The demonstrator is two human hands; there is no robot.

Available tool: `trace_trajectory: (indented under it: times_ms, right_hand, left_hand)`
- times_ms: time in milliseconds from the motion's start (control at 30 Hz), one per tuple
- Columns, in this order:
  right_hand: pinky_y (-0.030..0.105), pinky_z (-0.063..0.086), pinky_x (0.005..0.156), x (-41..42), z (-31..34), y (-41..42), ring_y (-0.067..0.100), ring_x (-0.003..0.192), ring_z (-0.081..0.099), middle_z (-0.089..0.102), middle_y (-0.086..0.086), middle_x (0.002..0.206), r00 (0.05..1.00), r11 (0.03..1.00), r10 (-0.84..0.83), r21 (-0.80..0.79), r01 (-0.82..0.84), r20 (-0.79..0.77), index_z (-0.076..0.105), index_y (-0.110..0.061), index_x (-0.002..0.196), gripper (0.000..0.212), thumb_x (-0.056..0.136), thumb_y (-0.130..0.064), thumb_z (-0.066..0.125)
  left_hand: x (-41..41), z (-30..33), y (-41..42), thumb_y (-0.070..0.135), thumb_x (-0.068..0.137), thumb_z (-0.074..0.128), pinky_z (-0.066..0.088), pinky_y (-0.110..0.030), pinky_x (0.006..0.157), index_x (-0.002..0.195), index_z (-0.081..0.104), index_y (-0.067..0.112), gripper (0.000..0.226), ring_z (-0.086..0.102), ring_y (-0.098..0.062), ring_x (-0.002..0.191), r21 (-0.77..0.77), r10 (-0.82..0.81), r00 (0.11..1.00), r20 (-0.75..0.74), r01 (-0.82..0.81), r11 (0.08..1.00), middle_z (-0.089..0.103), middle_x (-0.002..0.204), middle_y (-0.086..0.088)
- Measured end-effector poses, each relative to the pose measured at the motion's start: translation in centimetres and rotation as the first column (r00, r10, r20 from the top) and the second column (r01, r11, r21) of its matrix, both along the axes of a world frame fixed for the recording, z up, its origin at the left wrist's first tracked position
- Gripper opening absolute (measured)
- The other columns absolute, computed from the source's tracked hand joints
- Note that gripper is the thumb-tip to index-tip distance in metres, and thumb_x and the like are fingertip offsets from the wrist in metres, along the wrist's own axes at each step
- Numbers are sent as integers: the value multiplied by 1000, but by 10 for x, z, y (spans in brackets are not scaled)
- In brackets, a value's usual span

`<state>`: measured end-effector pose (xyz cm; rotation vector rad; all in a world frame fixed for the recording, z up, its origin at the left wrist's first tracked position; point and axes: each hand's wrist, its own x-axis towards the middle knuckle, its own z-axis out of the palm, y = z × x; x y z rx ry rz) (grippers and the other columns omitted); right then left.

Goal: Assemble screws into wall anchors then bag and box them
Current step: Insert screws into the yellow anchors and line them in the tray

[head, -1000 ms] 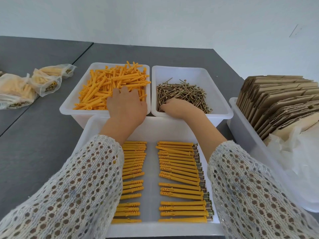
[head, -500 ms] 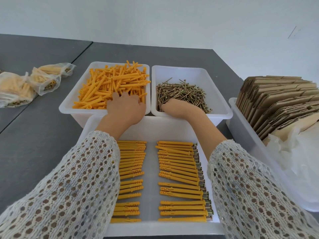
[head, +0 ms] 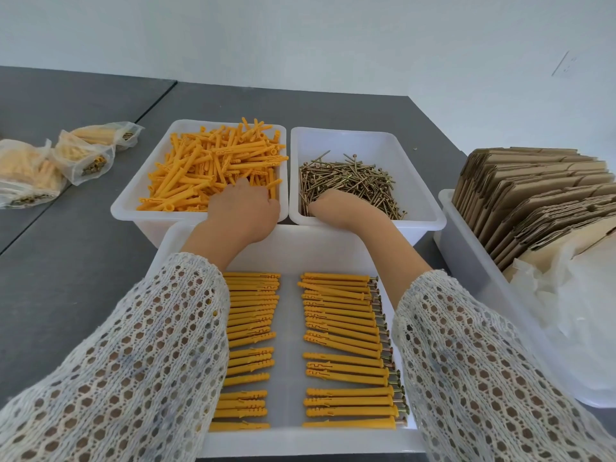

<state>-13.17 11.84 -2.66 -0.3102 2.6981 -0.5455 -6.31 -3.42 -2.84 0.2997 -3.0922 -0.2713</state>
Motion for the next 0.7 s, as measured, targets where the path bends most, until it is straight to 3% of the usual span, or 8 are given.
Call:
trace_trajectory:
  times_ms: [67,167,333,500,633,700]
  right_hand:
    - [40,43,85,1,1,2,22,89,47,52,6,92,1000,1000,10,-11,-10,-10,51,-14,85,20,97,-30,45]
    - [34,31,58,4,-1,6,19,62,36,41,0,67,999,997,36,-71,-39,-39,38,-15,64,29,92,-20,41]
    - [32,25,55,3,-4,7,17,57,32,36,-1,62,998,995,29,-88,-35,-62,33,-17,60,34,93,-20,40]
    - [32,26,55,4,-5,7,17,57,33,37,-1,62,998,994,24,-106,-30,-59,33,-17,61,33,92,-20,41]
    - [32,25,54,3,-6,8,17,57,33,37,-1,61,997,992,18,-121,-27,-79,34,-16,60,34,92,-19,42]
    - [32,26,55,3,-6,8,18,58,34,37,-1,62,996,993,17,-118,-27,-87,34,-16,60,33,92,-19,42]
  left_hand:
    - [-1,-2,0,26,103,29,48,-42,82,111,59,10,35,53,-31,97,50,-39,997,-70,42,998,56,111,-12]
    - [-2,-6,1,19,101,34,37,-34,65,95,58,10,27,50,-25,81,109,-78,983,-168,97,989,58,93,-8]
    - [-1,-7,0,19,99,37,32,-32,59,86,57,13,24,49,-23,69,110,-102,963,-248,133,985,55,76,-4]
    - [-3,-6,-2,20,101,35,31,-33,62,91,56,14,24,50,-24,73,77,-132,964,-233,154,985,56,79,-4]
    - [-2,-9,-1,17,98,39,32,-31,56,86,60,9,26,51,-22,70,153,-101,954,-282,149,977,60,81,-6]
    - [-2,-10,-1,17,97,43,36,-32,61,88,62,10,22,53,-24,77,192,-86,942,-325,154,969,59,89,-7]
